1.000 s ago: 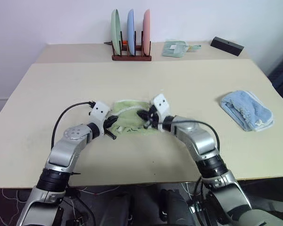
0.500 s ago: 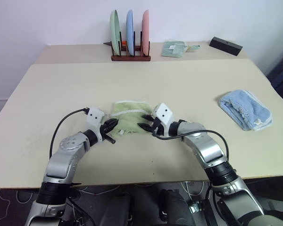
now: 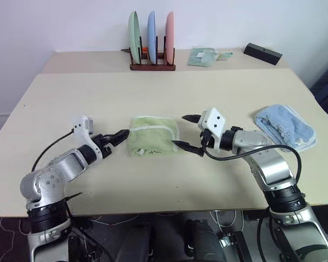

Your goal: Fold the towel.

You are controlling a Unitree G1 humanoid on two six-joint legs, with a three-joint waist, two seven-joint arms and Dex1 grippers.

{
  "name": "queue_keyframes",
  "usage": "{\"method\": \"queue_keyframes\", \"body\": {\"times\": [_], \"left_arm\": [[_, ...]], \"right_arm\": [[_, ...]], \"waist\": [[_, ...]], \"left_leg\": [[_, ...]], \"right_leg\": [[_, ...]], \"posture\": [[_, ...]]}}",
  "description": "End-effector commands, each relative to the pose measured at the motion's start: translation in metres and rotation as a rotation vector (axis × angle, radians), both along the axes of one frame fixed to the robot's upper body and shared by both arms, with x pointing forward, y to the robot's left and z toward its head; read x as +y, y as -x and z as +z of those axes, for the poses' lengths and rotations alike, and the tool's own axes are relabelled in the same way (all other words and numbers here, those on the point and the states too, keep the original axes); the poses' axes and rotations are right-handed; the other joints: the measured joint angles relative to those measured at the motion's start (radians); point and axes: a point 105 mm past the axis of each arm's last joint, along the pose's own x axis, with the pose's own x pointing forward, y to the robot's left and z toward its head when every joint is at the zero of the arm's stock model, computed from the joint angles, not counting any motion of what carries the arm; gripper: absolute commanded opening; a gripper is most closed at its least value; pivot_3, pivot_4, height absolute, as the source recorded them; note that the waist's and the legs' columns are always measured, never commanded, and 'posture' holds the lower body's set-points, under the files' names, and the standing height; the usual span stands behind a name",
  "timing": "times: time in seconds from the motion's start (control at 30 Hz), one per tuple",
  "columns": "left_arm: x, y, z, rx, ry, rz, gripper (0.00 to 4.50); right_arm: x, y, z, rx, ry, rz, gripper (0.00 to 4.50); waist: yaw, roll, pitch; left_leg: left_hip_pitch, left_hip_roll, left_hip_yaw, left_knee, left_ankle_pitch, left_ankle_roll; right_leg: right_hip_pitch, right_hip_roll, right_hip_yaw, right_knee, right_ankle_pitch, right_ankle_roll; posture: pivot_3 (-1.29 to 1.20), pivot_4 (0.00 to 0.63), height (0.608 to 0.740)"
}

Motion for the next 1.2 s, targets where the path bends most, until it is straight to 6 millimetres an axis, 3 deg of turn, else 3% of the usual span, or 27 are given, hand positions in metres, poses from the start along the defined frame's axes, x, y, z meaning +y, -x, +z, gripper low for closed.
{"method": "queue_keyframes", "body": {"times": [0.03,0.2,0.33,0.47,0.63,0.73,0.83,0.97,1.07,1.13,1.2], "left_arm": [[-0.012,-0.002,-0.003,0.040,0.007,-0.064,4.44],[-0.049,-0.005,-0.018,0.120,0.017,-0.191,4.44],[-0.073,-0.007,-0.017,0.123,0.078,-0.250,4.44],[-0.079,-0.010,-0.018,0.122,0.100,-0.240,2.68],[-0.075,-0.012,-0.015,0.106,0.141,-0.192,0.16],[-0.065,-0.018,-0.005,0.040,0.166,-0.123,0.04],[-0.027,-0.027,0.022,-0.101,0.239,0.083,0.04],[0.058,-0.019,0.044,-0.242,0.247,0.463,0.04],[0.114,0.002,0.036,-0.256,0.238,0.720,0.04],[0.154,0.028,0.022,-0.238,0.283,0.916,0.04],[0.176,0.048,0.006,-0.202,0.355,1.033,0.04]], "right_arm": [[-0.003,0.014,0.007,-0.027,0.019,0.064,4.50],[-0.011,0.016,0.006,-0.039,0.028,0.042,4.50],[-0.015,0.018,0.003,-0.037,0.036,0.025,4.50],[-0.019,0.020,0.001,-0.036,0.041,0.012,4.50],[-0.026,0.023,-0.002,-0.023,0.047,0.013,4.50],[-0.026,0.022,-0.002,-0.027,0.051,0.010,4.50],[-0.026,0.021,-0.001,-0.039,0.051,0.005,4.50],[-0.028,0.019,0.000,-0.048,0.053,-0.002,4.50],[-0.026,0.017,-0.001,-0.051,0.049,0.002,4.50],[-0.023,0.016,-0.001,-0.054,0.042,0.015,4.50],[-0.020,0.015,-0.002,-0.053,0.038,0.028,4.50]], "waist": [[-0.001,0.000,0.000],[0.004,0.000,0.000],[0.005,0.000,0.000],[0.003,0.000,0.000],[0.001,0.000,0.000],[0.000,-0.001,0.000],[0.001,-0.001,0.000],[-0.004,-0.001,0.000],[-0.001,-0.001,0.000],[0.000,-0.001,0.000],[0.001,-0.002,0.000]], "left_leg": [[0.000,0.000,0.000,0.000,0.000,0.000],[0.000,0.000,0.000,0.000,0.000,0.000],[0.001,0.000,0.000,0.000,0.000,0.000],[0.001,0.000,0.000,0.000,0.000,0.000],[0.000,0.000,0.000,0.000,0.000,0.000],[0.000,0.000,0.000,0.000,0.000,0.000],[0.000,0.000,0.000,0.000,0.000,-0.001],[0.000,0.001,0.000,0.000,0.000,-0.001],[0.000,0.002,0.000,-0.001,0.000,-0.002],[0.000,0.001,0.000,-0.001,0.000,-0.002],[0.000,0.001,0.000,-0.001,0.000,-0.002]], "right_leg": [[0.000,0.000,0.000,0.000,0.000,0.000],[0.001,0.000,0.000,0.000,0.000,0.000],[0.001,-0.001,0.000,0.000,0.000,0.000],[0.001,-0.001,0.000,0.000,0.000,0.000],[0.001,-0.001,0.000,-0.001,0.000,0.000],[0.001,-0.001,0.000,-0.001,0.000,0.000],[0.001,-0.001,0.000,-0.001,0.000,0.000],[0.000,-0.001,0.001,-0.001,0.000,0.000],[0.000,0.000,0.001,-0.002,0.000,0.000],[0.000,0.000,0.001,-0.002,0.000,0.000],[0.000,0.000,0.001,-0.003,0.000,0.000]], "posture": [[0.00,0.150,0.740],[0.00,0.150,0.740],[0.00,0.150,0.740],[0.00,0.150,0.740],[0.00,0.150,0.740],[0.00,0.150,0.740],[0.00,0.150,0.740],[0.00,0.150,0.740],[0.00,0.150,0.740],[0.00,0.150,0.740],[0.00,0.150,0.740]]}}
